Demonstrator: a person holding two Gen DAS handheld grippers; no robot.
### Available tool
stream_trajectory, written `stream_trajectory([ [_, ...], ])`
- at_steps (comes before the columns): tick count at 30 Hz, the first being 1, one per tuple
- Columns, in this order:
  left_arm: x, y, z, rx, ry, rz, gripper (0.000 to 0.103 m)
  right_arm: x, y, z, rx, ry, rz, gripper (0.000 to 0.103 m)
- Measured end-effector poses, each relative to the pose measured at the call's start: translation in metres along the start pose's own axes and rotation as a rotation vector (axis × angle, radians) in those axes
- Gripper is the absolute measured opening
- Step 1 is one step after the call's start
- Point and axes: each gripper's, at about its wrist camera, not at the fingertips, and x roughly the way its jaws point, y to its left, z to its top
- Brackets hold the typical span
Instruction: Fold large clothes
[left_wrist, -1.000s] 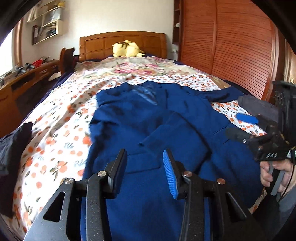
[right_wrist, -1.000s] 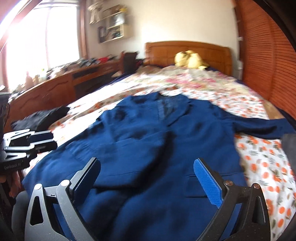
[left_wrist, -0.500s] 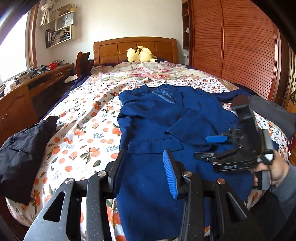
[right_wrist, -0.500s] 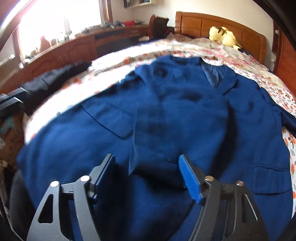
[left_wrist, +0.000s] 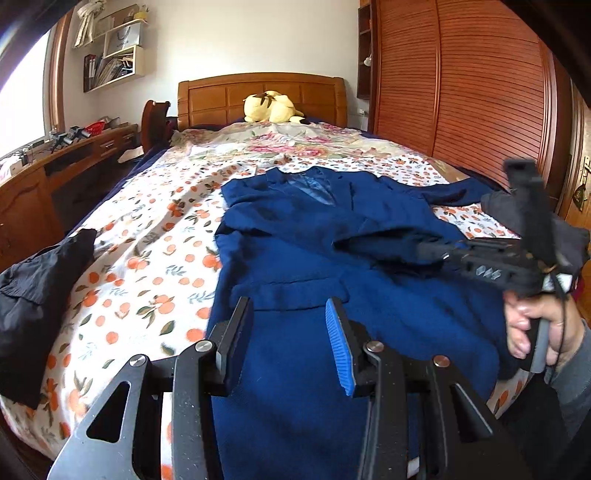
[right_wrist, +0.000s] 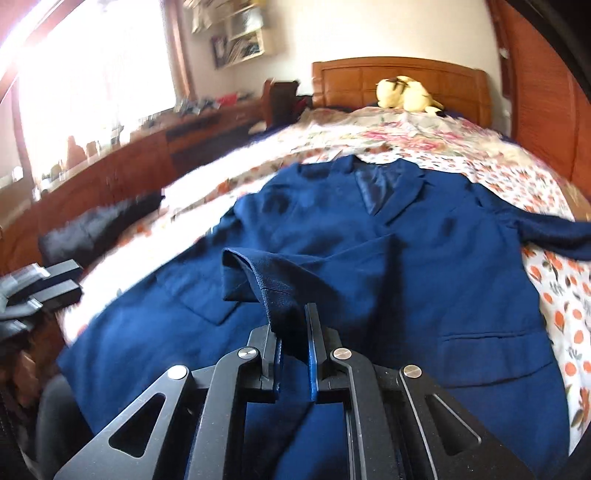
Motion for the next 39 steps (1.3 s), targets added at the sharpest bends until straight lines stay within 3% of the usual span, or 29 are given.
stream_trajectory([
  [7, 0.028, -0.028, 0.017, 0.031, -0.007, -0.062, 0.041, -0.028, -0.036, -0.022, 0.078, -0.031, -0.111, 0.010],
  [16, 0.066, -0.052, 0.036, 0.018, -0.027, -0.140, 0.041, -0.038, -0.059, -0.040, 0.177, 0.027, -0.249, 0.010],
  [19, 0.076, -0.055, 0.038, 0.021, -0.030, -0.144, 0.041, -0.053, -0.059, -0.046, 0.201, 0.034, -0.248, 0.017],
  [23, 0.086, -0.051, 0.034, 0.014, -0.034, -0.137, 0.041, -0.064, -0.052, -0.049, 0.162, 0.024, -0.262, 0.025],
  [28, 0.091, -0.042, 0.032, -0.025, -0.024, -0.149, 0.041, -0.070, -0.043, -0.053, 0.103, 0.023, -0.269, 0.046],
  [39, 0.076, -0.047, 0.033, 0.052, -0.065, -0.082, 0.041, -0.055, -0.010, -0.042, -0.081, 0.053, -0.219, 0.048],
])
